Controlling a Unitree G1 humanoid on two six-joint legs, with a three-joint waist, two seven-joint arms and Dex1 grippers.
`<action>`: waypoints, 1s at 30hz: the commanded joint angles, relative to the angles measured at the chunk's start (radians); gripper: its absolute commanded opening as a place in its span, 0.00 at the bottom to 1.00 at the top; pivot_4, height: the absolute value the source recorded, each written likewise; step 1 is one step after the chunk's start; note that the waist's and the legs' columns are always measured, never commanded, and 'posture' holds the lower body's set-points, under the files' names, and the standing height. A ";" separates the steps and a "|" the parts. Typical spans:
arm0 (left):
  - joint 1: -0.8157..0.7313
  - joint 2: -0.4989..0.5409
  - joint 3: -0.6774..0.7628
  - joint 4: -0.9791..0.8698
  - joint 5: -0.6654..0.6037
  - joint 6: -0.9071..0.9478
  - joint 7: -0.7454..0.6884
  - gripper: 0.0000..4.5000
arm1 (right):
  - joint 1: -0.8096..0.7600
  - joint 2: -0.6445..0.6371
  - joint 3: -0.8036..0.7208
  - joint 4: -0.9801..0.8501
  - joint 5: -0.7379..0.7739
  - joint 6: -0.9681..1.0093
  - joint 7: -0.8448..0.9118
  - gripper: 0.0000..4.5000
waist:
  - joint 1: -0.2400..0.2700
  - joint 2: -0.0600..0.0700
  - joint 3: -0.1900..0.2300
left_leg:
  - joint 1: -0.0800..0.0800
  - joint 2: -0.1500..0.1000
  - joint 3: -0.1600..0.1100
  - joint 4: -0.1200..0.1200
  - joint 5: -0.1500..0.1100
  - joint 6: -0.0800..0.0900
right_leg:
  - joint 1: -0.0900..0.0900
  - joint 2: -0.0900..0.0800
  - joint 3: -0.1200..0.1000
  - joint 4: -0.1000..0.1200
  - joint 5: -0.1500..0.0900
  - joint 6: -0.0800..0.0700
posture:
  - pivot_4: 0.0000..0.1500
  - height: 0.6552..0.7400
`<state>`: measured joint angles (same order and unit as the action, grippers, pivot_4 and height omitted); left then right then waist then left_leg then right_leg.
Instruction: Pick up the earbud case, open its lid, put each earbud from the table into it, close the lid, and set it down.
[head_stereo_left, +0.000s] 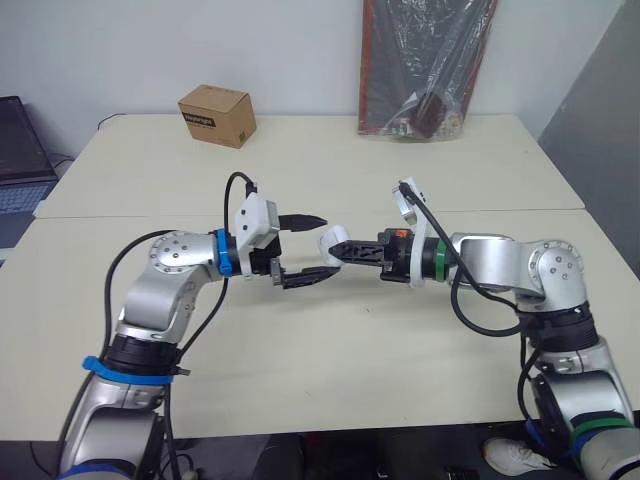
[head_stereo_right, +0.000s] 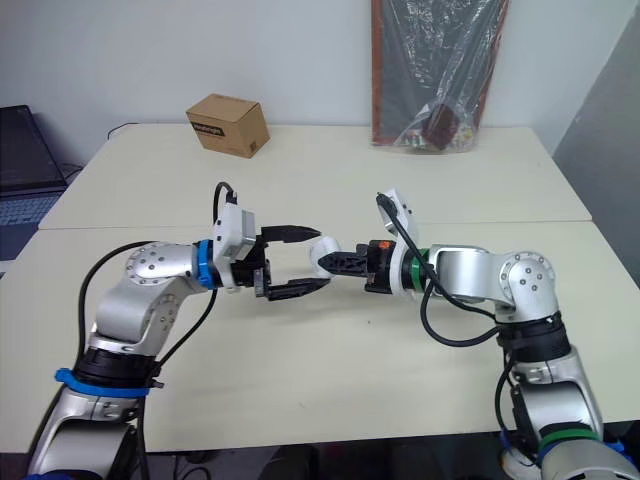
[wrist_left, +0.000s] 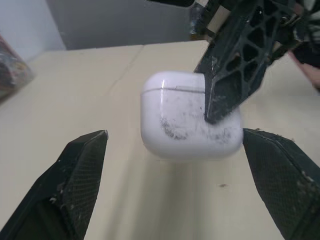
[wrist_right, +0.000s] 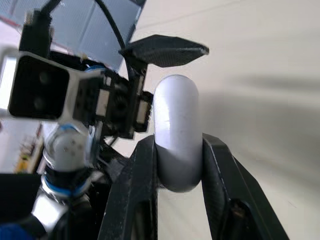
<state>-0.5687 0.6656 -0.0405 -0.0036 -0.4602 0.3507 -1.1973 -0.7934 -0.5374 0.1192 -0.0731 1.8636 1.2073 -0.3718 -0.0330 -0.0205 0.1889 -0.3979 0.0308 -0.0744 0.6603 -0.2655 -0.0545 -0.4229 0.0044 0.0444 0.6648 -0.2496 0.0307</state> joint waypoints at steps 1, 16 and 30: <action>-0.053 0.069 0.027 0.027 -0.067 0.135 -0.080 0.99 | -0.072 -0.051 0.032 -0.034 -0.182 0.070 0.193 0.17 | -0.001 0.000 0.000 | 0.000 0.001 0.000 0.000 0.000 0.000 | 0.000 0.001 0.000 0.000 0.000 0.000 | 1.00 1.00; -0.229 0.066 -0.126 0.126 0.003 0.222 -0.247 0.67 | -0.276 -0.197 0.372 -0.187 -1.019 -0.052 0.994 0.17 | 0.001 0.001 0.001 | -0.002 0.001 0.000 0.000 0.000 0.000 | -0.003 0.001 0.000 0.000 -0.002 0.004 | 1.00 1.00; -0.244 0.008 -0.149 0.184 0.077 0.138 -0.246 0.62 | -0.344 -0.098 0.358 -0.179 -1.195 -0.010 1.127 0.17 | 0.001 0.002 0.001 | -0.002 0.001 0.000 0.001 0.000 0.000 | -0.002 0.001 -0.001 0.001 0.000 0.000 | 1.00 1.00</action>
<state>-0.7917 0.6771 -0.1925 0.1826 -0.3869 0.5043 -1.4337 -1.1004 -0.6387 0.4972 -0.2312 0.6835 1.2030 0.7404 -0.0322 -0.0190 0.1899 -0.3995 0.0314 -0.0748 0.6611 -0.2656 -0.0546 -0.4254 0.0051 0.0439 0.6656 -0.2495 0.0305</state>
